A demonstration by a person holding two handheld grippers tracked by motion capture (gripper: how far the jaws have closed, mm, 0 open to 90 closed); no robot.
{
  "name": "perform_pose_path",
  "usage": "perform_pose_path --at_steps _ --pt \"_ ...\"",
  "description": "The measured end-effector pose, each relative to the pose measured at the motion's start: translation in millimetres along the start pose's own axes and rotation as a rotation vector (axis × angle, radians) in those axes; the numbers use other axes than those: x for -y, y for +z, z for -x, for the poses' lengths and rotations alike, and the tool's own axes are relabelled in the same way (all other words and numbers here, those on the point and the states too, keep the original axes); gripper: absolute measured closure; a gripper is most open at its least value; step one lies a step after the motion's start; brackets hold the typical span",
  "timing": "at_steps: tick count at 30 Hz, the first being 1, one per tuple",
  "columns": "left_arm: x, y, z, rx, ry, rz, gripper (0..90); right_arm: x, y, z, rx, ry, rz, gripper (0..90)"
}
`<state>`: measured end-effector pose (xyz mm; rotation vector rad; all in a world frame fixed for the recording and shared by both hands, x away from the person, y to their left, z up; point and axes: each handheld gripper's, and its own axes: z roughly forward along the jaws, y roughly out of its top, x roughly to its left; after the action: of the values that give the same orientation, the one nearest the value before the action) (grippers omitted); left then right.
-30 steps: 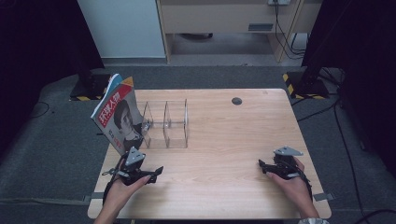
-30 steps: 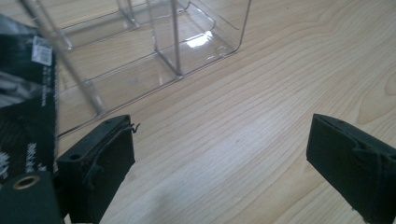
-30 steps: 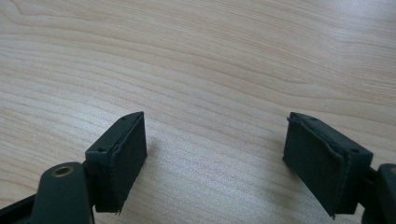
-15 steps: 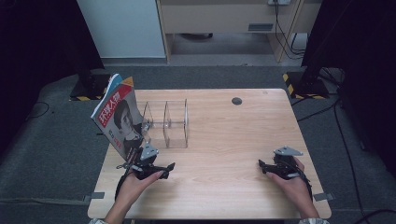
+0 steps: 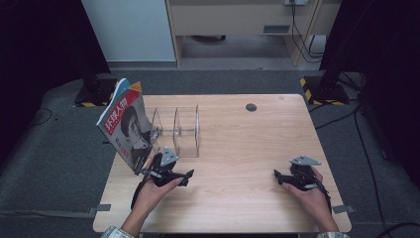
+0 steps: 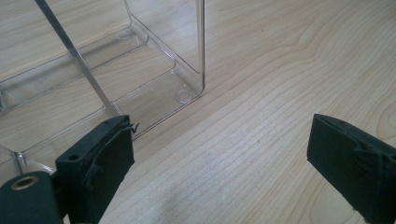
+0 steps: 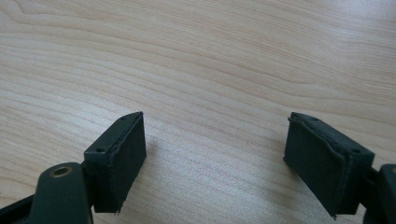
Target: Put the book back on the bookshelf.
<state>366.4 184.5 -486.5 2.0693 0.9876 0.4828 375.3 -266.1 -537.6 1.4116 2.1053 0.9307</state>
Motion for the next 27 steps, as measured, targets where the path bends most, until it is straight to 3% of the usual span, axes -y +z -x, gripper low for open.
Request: perform_pose_path --at_steps 8,27 --pt "-4.1 6.1 3.4 0.009 0.012 -0.003 6.6 -0.2 0.3 -0.3 0.0 -0.001 -0.001 20.4" --pt "-16.1 43.3 28.4 0.045 0.093 -0.072 6.5 -0.1 0.4 -0.5 0.0 -0.003 0.001 20.2"
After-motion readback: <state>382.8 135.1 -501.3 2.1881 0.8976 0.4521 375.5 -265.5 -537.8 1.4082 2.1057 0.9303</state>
